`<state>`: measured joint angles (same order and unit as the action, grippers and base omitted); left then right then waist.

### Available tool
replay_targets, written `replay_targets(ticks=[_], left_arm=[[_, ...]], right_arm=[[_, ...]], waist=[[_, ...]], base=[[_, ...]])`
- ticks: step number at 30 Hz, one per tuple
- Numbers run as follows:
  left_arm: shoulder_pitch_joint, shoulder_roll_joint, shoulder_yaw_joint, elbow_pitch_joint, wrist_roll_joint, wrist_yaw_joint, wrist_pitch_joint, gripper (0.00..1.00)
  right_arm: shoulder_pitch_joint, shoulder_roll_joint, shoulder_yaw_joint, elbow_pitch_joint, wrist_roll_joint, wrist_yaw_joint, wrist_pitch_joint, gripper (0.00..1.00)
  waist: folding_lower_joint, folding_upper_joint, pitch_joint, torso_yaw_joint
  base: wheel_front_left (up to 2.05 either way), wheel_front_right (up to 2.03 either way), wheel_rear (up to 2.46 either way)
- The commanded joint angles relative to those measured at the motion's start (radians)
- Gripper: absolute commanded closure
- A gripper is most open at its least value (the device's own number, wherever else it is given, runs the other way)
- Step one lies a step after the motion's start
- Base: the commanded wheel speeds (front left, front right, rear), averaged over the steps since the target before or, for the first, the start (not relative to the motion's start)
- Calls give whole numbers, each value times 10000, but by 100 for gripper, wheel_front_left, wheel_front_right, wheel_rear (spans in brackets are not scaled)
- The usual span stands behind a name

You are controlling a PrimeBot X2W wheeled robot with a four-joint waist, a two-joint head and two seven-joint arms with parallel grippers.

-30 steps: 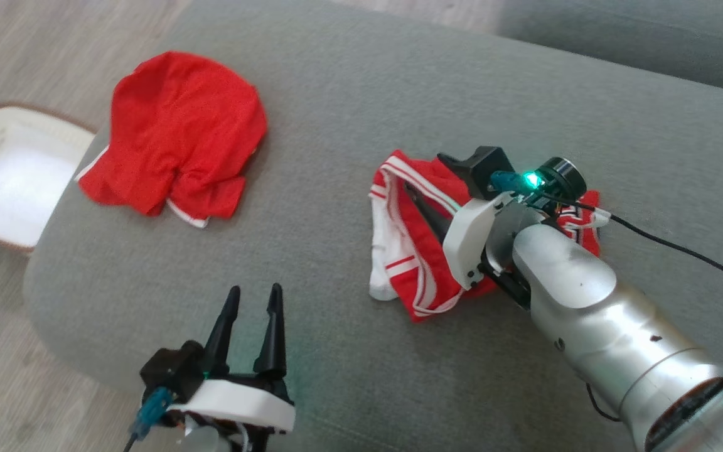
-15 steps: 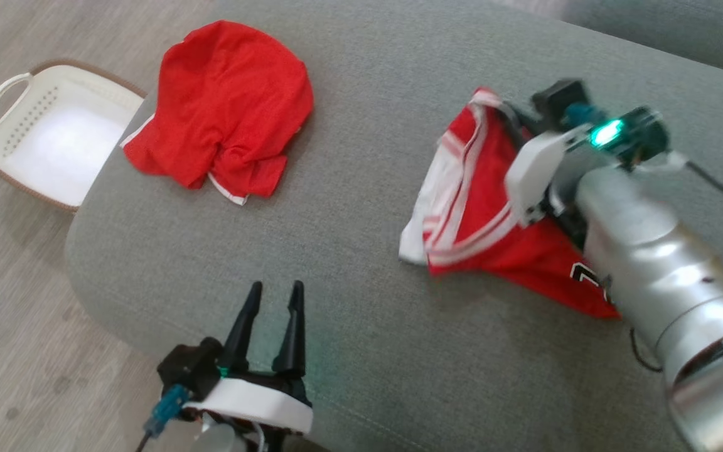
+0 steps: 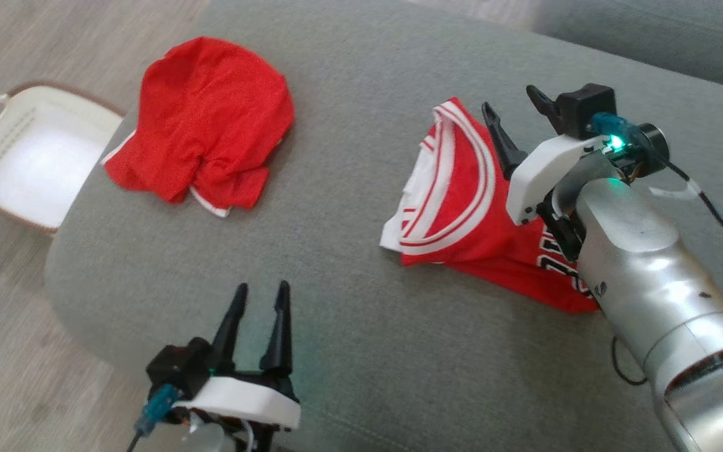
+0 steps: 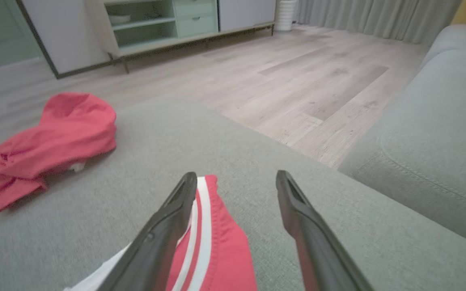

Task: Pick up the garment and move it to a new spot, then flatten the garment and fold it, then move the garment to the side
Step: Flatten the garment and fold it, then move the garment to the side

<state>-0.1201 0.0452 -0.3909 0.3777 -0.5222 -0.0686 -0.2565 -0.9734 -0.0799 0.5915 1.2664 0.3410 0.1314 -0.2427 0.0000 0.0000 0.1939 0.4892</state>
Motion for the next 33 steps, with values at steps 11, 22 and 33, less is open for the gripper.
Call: replay_targets(ticks=[11, 22, 33], left_arm=[[-131, 51, 2000, -216, 1157, 69, -53, 0], [752, 51, 3364, -181, 1980, -108, -53, 0], [956, 51, 3287, -238, 2098, -139, -53, 0]], right_arm=[[4136, -128, -4398, -5165, -1705, -7, -189, 0], [7067, 280, -5837, -6795, -2478, -7, -190, 0], [7403, 294, -5654, -6996, -1876, -7, -190, 0]], waist=[[0, 0, -1088, -1886], [0, 0, -1796, -3362], [0, 0, -1608, -3648]], base=[[0, 0, 0], [0, 0, 0], [0, 0, 0]])
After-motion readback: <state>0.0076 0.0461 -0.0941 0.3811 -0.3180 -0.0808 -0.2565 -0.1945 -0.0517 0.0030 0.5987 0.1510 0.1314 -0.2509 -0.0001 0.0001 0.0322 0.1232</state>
